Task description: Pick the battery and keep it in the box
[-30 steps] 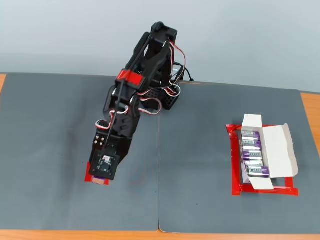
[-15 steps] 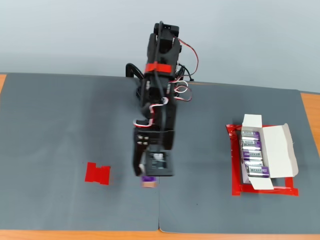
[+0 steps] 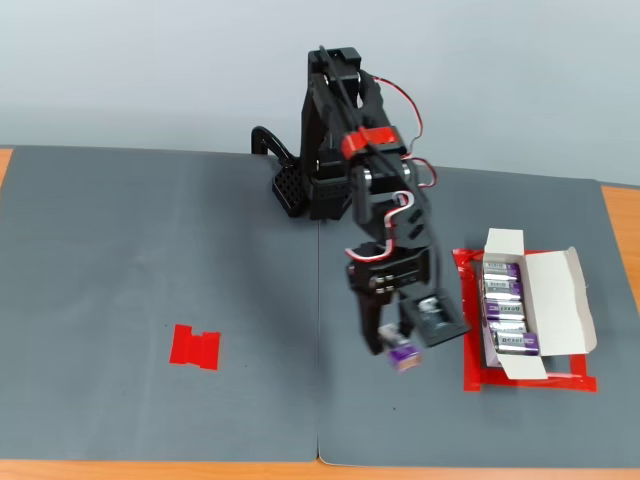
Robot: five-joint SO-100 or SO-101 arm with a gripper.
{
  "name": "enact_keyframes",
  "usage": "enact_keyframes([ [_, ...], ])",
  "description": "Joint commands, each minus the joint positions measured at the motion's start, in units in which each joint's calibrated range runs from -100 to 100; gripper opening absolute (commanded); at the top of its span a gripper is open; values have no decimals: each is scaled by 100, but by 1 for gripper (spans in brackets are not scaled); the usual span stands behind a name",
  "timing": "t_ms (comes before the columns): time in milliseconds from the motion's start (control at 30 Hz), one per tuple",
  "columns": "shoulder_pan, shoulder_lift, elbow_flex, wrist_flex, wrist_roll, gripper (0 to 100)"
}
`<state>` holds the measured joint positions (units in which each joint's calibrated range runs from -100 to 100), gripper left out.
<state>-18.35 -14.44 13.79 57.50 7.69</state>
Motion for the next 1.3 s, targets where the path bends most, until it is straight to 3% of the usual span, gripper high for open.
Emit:
enact_keyframes([
  [0,-459,-323,-361,14,10,2],
  [600,-2525,177,-370,-64,-32,2],
  [1267,-3249,1533,-904,-108,-42,2],
])
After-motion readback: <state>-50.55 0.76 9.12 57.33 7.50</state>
